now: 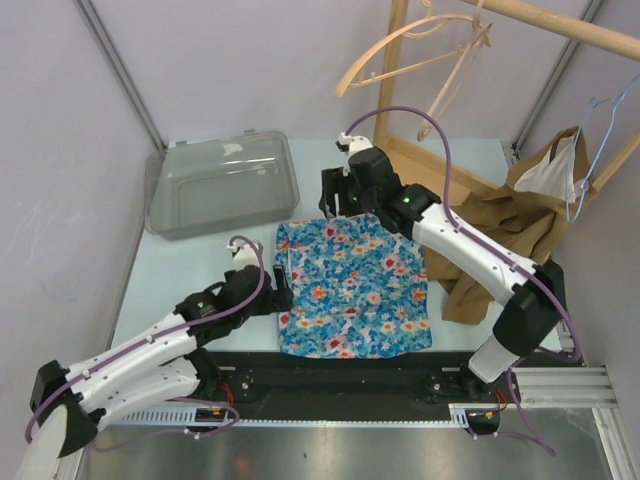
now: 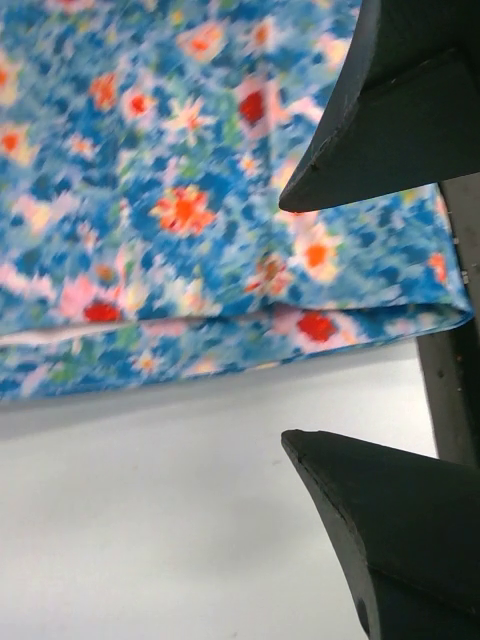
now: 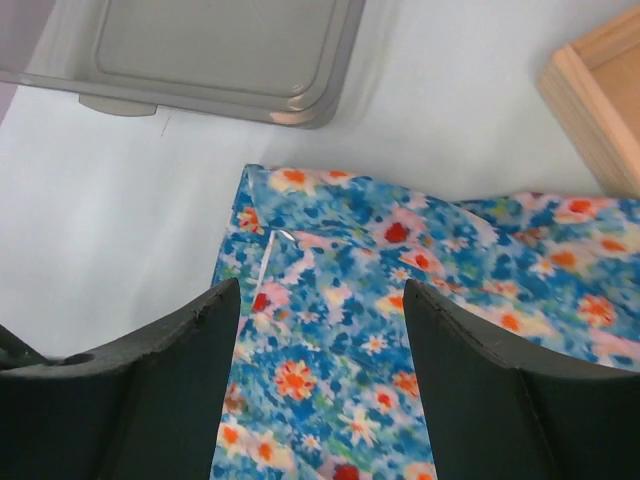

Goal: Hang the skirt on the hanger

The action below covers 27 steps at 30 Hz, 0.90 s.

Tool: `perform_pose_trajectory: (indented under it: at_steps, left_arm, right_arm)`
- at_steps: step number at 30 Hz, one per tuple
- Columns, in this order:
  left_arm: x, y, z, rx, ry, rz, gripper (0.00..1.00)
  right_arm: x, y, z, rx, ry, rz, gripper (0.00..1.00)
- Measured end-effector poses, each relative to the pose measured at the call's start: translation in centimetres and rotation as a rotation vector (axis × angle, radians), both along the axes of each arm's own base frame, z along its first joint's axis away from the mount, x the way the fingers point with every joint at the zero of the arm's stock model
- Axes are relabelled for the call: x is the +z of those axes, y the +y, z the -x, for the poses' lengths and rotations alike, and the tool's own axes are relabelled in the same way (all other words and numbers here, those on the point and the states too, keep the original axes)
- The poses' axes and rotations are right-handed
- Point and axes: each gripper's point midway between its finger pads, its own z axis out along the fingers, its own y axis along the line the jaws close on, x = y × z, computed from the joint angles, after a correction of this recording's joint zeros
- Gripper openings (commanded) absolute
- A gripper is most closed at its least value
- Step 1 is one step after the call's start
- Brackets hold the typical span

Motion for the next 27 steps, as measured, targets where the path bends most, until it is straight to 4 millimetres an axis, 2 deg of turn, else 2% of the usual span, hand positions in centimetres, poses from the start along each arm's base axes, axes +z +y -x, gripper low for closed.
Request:
perform_pose_trajectory:
  at_steps: [2,5,9,14,17,20,23,24,27]
  left_arm:
    - [-0.6,0.5,-1.2,0.033,0.023,-0.011,0.92]
    - [-0.9,0.7,-2.6,0.043,0.045,-0.02,0.93]
    - [-0.2,-0.2,-4.5,0.017,0.044,-0.015,0.93]
    - [2.1,-0.8,-6.9,-0.004,-0.008,0.016,0.93]
    - [3.2,-0.9,-7.9,-0.014,-0.035,0.033,0.93]
    - [3.7,-0.9,-8.4,-0.023,-0.046,0.038,0.93]
    - [3.9,-1.0,-8.6,-0.039,-0.049,0.039,0.93]
    - [4.0,-1.1,-8.7,-0.045,-0.048,0.043,0.93]
    - [4.0,-1.2,-8.8,-0.051,-0.045,0.043,0.93]
  right_arm:
    - [1.0,-1.1,0.9,-0.009,-0.01,0.001,0.71]
    - [4.1,-2.6,2.1,-0.014,-0.06,-0.032,0.71]
    - [11.1,-5.9,4.0,-0.047,-0.193,-0.14,0.72]
    - [19.6,-12.6,4.3,-0.192,-0.376,-0.258,0.73]
    - [23.4,-16.1,3.4,-0.3,-0.464,-0.287,0.75]
    - [25.7,-19.1,2.2,-0.395,-0.514,-0.289,0.78]
    - [27.2,-22.3,0.0,-0.502,-0.552,-0.261,0.81]
    - [27.6,-23.6,-1.3,-0.542,-0.562,-0.242,0.81]
    - [27.6,-25.1,-4.2,-0.579,-0.559,-0.21,0.81]
